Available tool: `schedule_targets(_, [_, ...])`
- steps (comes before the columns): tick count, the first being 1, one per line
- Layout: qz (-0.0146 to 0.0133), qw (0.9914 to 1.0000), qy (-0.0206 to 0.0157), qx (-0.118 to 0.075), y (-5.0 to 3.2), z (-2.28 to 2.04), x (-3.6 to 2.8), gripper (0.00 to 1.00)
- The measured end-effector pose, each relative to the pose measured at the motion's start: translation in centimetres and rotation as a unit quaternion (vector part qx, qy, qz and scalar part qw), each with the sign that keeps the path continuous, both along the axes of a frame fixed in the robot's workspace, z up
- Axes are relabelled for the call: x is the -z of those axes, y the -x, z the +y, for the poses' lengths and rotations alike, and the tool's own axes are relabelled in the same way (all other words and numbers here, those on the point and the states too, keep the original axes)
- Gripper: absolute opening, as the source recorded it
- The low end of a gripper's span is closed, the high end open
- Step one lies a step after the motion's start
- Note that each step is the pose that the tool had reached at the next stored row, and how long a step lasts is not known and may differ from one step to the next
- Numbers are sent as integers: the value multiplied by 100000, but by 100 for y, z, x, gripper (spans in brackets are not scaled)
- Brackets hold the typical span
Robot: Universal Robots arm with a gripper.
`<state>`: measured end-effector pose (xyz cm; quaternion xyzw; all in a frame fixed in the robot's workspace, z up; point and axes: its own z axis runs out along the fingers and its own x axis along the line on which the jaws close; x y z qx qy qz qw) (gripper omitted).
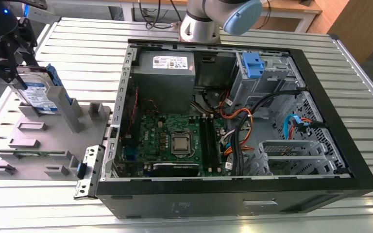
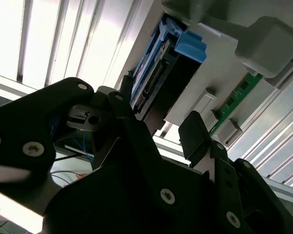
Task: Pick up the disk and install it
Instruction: 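Pick up the disk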
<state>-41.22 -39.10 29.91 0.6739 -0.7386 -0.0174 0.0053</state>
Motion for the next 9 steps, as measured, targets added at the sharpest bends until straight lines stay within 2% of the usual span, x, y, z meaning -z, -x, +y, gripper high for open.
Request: schedule_targets(9, [-18, 99999, 328, 6, 0, 1, 2, 64])
